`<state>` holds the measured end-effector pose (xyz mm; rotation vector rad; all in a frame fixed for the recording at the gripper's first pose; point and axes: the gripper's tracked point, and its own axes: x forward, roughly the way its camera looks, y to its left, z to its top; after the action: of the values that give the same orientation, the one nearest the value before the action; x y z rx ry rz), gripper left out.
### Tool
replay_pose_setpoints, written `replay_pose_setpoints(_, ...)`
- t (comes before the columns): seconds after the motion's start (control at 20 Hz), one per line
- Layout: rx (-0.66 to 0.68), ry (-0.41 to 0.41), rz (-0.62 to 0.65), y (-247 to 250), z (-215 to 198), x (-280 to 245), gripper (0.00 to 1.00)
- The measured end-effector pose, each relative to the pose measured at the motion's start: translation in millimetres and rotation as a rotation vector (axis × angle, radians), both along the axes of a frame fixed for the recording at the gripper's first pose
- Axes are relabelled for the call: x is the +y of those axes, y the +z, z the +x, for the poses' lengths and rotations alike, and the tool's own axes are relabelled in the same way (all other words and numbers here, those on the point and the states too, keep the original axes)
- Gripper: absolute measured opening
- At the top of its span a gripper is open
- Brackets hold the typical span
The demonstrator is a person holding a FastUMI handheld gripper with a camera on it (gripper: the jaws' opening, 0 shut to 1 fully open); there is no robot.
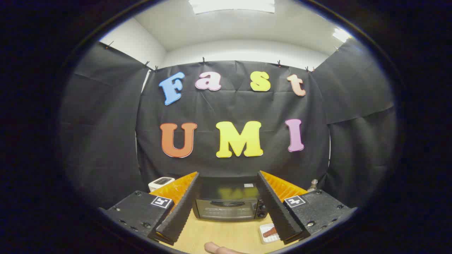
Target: Open the toaster oven, put the food inside, and close the toaster oven door.
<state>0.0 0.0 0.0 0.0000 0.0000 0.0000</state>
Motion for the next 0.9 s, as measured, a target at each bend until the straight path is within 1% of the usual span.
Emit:
replay_pose_setpoints(0.25,-0.017,-0.004,-0.019,0.9,0.1,-0.4,1.00)
replay_pose_setpoints(0.5,0.003,0.002,-0.024,-11.1,6.0,5.0,1.00)
replay_pose_setpoints(0.9,0.055,-0.009,-0.028,-34.1,31.8,9.0,1.00)
